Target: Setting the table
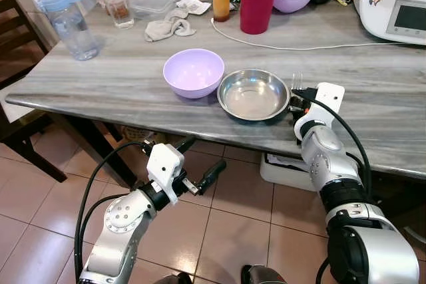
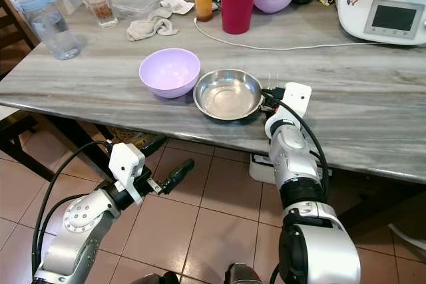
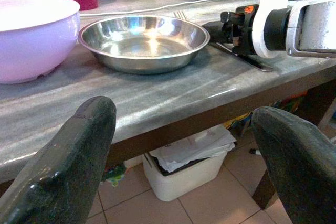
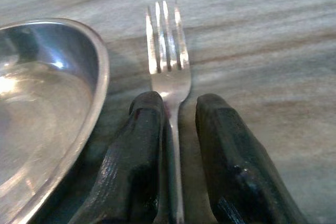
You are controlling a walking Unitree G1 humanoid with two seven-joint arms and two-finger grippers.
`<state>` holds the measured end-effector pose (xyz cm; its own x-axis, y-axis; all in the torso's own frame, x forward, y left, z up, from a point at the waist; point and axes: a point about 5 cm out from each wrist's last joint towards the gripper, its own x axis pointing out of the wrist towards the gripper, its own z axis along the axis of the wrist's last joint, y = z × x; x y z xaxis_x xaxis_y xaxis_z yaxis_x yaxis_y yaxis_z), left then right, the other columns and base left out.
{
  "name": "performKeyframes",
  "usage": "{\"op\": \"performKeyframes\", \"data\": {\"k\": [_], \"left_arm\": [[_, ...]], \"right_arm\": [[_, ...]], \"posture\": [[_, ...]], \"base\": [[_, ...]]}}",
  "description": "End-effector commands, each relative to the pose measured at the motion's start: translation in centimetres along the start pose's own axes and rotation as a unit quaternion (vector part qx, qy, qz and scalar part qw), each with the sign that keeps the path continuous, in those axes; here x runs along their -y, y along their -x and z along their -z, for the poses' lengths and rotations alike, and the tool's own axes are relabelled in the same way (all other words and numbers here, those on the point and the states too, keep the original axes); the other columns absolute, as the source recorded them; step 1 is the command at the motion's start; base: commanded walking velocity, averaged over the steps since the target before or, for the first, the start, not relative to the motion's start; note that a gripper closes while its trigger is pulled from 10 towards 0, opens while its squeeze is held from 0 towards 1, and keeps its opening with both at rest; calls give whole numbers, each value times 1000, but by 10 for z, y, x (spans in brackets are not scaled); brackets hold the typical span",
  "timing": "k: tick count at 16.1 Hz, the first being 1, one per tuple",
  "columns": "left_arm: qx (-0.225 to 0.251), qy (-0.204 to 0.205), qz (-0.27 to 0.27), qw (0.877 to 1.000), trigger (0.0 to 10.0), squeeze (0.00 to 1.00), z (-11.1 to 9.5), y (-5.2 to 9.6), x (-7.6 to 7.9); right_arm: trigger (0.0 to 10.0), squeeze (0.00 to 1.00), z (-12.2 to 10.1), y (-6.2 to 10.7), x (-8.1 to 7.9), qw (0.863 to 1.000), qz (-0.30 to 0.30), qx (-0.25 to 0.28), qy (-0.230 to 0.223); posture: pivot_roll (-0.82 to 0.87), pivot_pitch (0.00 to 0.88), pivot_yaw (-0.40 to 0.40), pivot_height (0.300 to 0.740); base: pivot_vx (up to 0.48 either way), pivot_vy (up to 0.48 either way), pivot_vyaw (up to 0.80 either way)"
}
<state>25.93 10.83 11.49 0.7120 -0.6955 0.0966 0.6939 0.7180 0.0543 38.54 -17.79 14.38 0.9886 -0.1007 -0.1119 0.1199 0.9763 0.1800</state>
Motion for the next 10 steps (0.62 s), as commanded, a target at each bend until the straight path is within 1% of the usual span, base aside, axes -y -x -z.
{"op": "performKeyframes", "data": {"k": [1, 3, 6, 7, 8, 9, 10], "left_arm": [[-2, -3, 2, 1000, 10000, 0, -1, 1, 2], [-1, -3, 2, 1000, 10000, 0, -2, 0, 2], [8, -7, -3, 1000, 10000, 0, -4, -1, 1], [13, -6, -7, 1000, 10000, 0, -5, -2, 1], [15, -5, -9, 1000, 10000, 0, -5, -2, 0], [19, -5, -12, 1000, 10000, 0, -6, -4, -1], [21, -4, -15, 1000, 10000, 0, -7, -4, -1]], "right_arm": [[10000, 949, 3, 0, 6, 1000, 14, -9, 6], [10000, 1000, 1, -1, 9, 1000, 20, -4, 8], [10000, 1000, -16, 0, 11, 999, 16, 38, 1], [10000, 1000, -27, 3, 10, 997, 11, 72, -2], [10000, 1000, -31, 4, 10, 997, 9, 82, -3], [10000, 1000, -40, 10, 7, 993, -4, 120, 3], [10000, 1000, -43, 12, 7, 991, -8, 136, 8]], "posture": [[-236, 157, 55, 740], [-237, 157, 53, 740], [-235, 149, 51, 740], [-233, 140, 48, 740], [-233, 140, 48, 740], [-233, 137, 48, 740], [-233, 133, 48, 740]], "base": [[0, 0, 0], [0, 0, 0], [0, 0, 0], [0, 0, 0], [0, 0, 0], [0, 0, 0], [0, 0, 0]]}}
